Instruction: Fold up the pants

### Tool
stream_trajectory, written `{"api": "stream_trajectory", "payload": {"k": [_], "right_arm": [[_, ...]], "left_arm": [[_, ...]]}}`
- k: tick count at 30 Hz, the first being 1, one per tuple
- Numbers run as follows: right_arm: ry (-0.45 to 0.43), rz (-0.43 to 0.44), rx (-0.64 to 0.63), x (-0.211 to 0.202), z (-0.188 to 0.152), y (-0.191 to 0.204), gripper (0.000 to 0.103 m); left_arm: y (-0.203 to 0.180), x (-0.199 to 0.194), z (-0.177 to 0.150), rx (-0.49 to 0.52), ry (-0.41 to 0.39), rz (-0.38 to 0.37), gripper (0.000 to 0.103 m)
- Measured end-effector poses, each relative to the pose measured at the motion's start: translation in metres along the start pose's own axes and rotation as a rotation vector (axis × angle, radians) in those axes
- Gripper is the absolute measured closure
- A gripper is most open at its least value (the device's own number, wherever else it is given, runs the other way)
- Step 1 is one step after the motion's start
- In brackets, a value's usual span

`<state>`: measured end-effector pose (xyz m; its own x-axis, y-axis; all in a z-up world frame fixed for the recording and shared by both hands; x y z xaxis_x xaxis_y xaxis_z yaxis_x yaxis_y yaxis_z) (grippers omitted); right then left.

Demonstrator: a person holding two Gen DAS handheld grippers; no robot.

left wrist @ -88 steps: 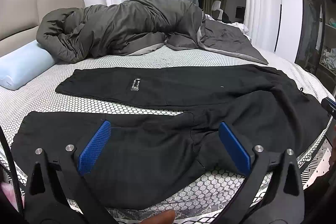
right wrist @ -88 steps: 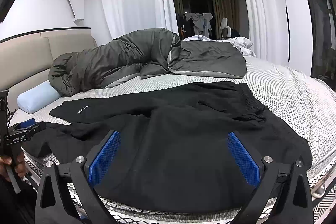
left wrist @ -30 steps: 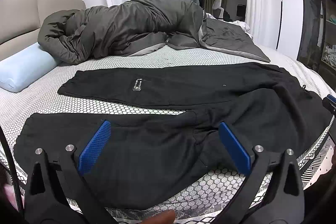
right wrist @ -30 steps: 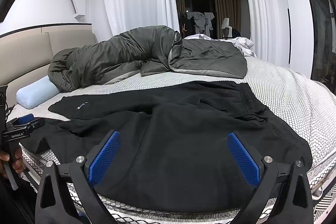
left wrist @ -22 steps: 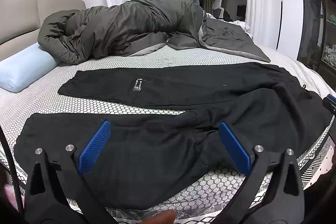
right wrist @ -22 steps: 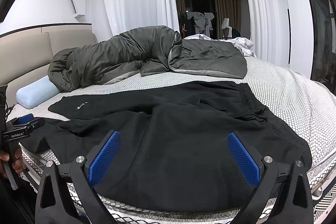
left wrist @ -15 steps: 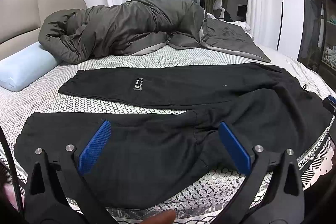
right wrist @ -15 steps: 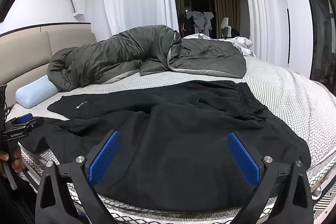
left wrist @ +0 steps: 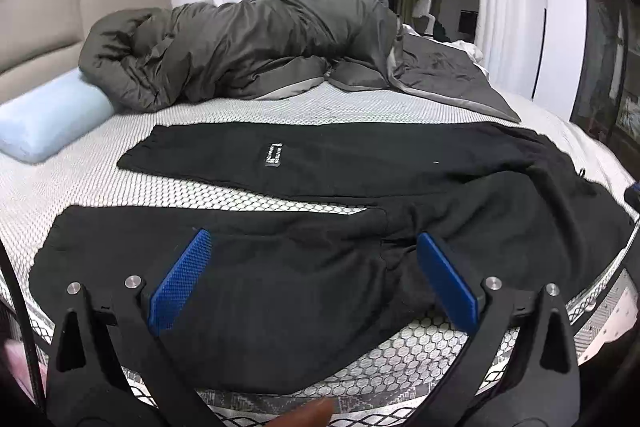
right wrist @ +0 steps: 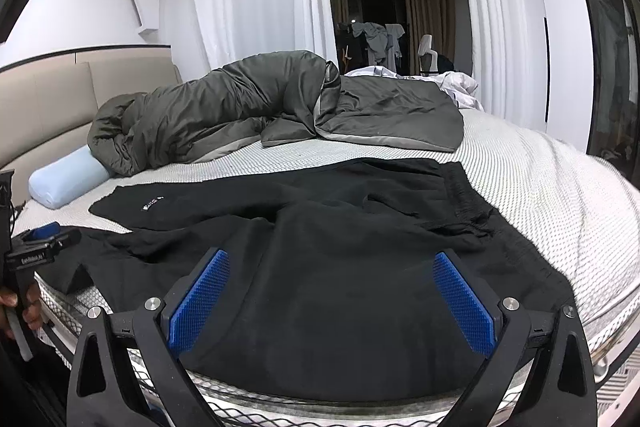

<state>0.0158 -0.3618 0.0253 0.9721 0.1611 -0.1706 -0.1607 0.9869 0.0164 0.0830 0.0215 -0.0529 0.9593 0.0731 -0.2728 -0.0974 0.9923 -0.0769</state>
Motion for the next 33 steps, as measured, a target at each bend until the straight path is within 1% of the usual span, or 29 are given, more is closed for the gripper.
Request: {"api": "stream_trajectory", "payload": {"k": [2, 3, 5, 8, 11, 13, 16, 18, 20, 22, 23, 25, 27, 30, 33], "right_arm": [[0.040, 0.007, 0.005, 0.003, 0.000, -0.008, 0.000], [0.080, 0.011, 0.005, 0.006, -0.003, -0.013, 0.000], [0.153, -0.021, -0.016, 0.011, -0.009, -0.030, 0.000], [0.199, -0.078, -0.061, 0.013, -0.010, -0.060, 0.000], [0.216, -0.124, -0.059, 0.013, -0.010, -0.095, 0.000], [0.223, -0.164, -0.044, 0.010, -0.012, -0.119, 0.000], [0.223, -0.176, 0.028, 0.006, -0.016, -0.143, 0.000], [0.223, -0.168, 0.088, 0.001, -0.023, -0.152, 0.000], [0.223, -0.156, 0.119, -0.003, -0.030, -0.151, 0.000], [0.233, -0.150, 0.138, -0.005, -0.039, -0.151, 0.000], [0.242, -0.146, 0.154, -0.005, -0.044, -0.149, 0.000], [0.256, -0.148, 0.185, -0.006, -0.054, -0.146, 0.000], [0.260, -0.152, 0.189, -0.009, -0.060, -0.140, 0.000], [0.252, -0.154, 0.191, -0.013, -0.062, -0.134, 0.000], [0.240, -0.158, 0.206, -0.018, -0.062, -0.131, 0.000]], "left_arm": [[0.013, 0.001, -0.001, -0.037, 0.014, 0.013, 0.001], [0.023, 0.002, -0.002, -0.055, 0.024, 0.030, 0.001], [0.045, 0.002, -0.002, -0.093, 0.031, 0.072, 0.001], [0.095, -0.001, -0.004, -0.181, 0.063, 0.145, 0.001], [0.143, -0.012, -0.005, -0.229, 0.073, 0.231, 0.001], [0.168, -0.018, -0.009, -0.257, 0.093, 0.263, 0.001], [0.199, -0.023, -0.019, -0.295, 0.123, 0.312, 0.001], [0.219, -0.027, -0.030, -0.346, 0.145, 0.344, 0.001], [0.234, -0.028, -0.039, -0.395, 0.167, 0.356, 0.002], [0.246, -0.029, -0.050, -0.436, 0.203, 0.351, 0.008], [0.250, -0.030, -0.054, -0.449, 0.214, 0.347, 0.010], [0.255, -0.029, -0.064, -0.474, 0.245, 0.337, 0.010], [0.259, -0.027, -0.075, -0.508, 0.281, 0.332, 0.011], [0.257, -0.028, -0.087, -0.568, 0.320, 0.294, 0.011], [0.256, -0.030, -0.086, -0.582, 0.314, 0.280, 0.012]]}}
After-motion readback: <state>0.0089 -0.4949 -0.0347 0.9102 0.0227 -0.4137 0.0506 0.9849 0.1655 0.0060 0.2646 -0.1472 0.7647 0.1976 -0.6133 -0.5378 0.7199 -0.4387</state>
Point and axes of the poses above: each gripper's, at about its wrist camera, not at the fingertips, and x roughly the way its jaws point, y to its left, z to its top, the point moved 10 cm from there along x, roughly the way its jaws point, and after that the axes turned 15 degrees about -y, right-handed, at the moved point
